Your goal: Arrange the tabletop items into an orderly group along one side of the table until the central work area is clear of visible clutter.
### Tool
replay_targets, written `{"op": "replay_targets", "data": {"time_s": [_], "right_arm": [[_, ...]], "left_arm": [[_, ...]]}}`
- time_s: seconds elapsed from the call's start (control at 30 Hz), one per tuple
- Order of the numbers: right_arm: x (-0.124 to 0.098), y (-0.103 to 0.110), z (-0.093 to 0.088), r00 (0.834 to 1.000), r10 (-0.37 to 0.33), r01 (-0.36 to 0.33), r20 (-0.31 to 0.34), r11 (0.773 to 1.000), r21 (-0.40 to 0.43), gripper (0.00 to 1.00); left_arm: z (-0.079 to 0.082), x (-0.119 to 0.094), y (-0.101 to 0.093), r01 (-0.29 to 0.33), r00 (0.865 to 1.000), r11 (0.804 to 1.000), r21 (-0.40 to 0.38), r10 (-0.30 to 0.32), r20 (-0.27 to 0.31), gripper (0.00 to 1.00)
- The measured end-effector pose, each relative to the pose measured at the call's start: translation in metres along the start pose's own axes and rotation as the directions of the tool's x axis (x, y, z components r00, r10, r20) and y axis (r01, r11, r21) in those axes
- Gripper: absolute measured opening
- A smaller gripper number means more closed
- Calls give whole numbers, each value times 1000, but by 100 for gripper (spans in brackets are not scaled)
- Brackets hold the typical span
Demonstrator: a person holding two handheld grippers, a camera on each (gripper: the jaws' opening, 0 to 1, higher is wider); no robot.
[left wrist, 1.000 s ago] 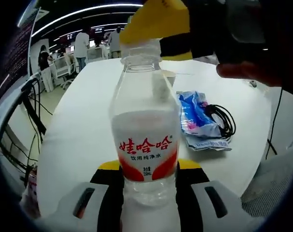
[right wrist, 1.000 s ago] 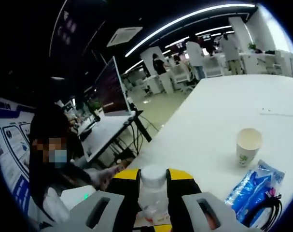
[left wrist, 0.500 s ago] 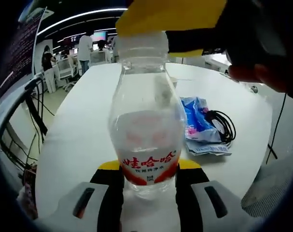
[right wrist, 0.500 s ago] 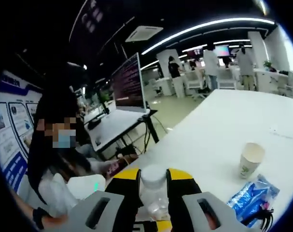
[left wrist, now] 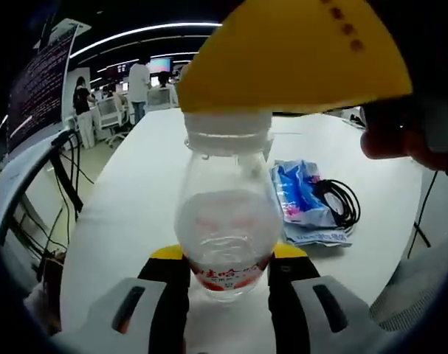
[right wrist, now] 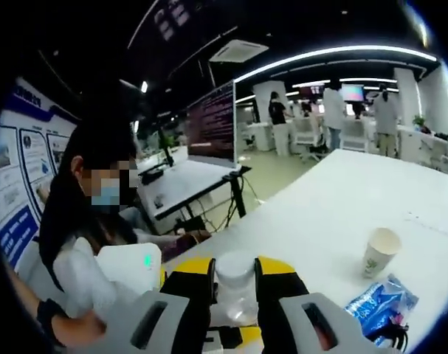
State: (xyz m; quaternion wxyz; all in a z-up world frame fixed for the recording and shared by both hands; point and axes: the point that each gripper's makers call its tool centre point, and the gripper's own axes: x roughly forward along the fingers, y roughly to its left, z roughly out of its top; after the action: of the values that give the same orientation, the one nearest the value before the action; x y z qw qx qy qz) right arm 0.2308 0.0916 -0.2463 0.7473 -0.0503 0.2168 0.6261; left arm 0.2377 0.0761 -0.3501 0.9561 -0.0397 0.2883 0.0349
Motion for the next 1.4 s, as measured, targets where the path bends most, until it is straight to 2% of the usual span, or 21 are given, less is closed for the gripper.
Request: {"op": "replay_targets", "data": {"time_s": [0.13, 0.37, 0.53, 0.67, 0.77, 0.87, 1.07, 1.17, 1.27, 1.4], "right_arm": [[-1, 5, -2, 999, 42, -42, 4, 997, -68, 20], [-1, 4, -12, 993, 105, -113, -58, 981, -155, 20], [1, 6, -11, 985, 141, -164, -100, 947, -276, 22], [4, 10, -9, 980, 159, -189, -117, 930, -314, 21], [3, 12, -7, 979, 165, -195, -120, 926, -322, 20], [2, 13, -6, 980, 166, -193, -114, 933, -304, 19], [-3, 12, -7, 982, 154, -181, -112, 936, -301, 19], [-4, 9, -7, 984, 141, -166, -105, 942, -291, 19], [-4, 6, -6, 987, 131, -153, -97, 948, -278, 19], [-4, 3, -6, 988, 120, -143, -99, 949, -282, 19]], "left_arm": [[-1, -2, -1, -1, 1000, 1000, 12, 1, 20, 39], [0, -3, -5, 42, 999, 997, 59, -43, 26, 39], [0, -4, -9, 77, 996, 994, 78, -79, 27, 39], [-1, -5, -8, 105, 994, 991, 89, -107, 25, 39], [-1, -5, -8, 115, 993, 989, 88, -117, 25, 39], [0, -5, -11, 120, 992, 989, 83, -122, 23, 40], [-1, -7, -13, 82, 997, 994, 71, -83, 9, 40], [4, -9, -15, 67, 997, 997, 41, -69, 30, 41], [8, -8, -17, 55, 998, 996, 67, -58, 33, 41], [7, -4, -15, 52, 998, 996, 65, -55, 32, 40]]}}
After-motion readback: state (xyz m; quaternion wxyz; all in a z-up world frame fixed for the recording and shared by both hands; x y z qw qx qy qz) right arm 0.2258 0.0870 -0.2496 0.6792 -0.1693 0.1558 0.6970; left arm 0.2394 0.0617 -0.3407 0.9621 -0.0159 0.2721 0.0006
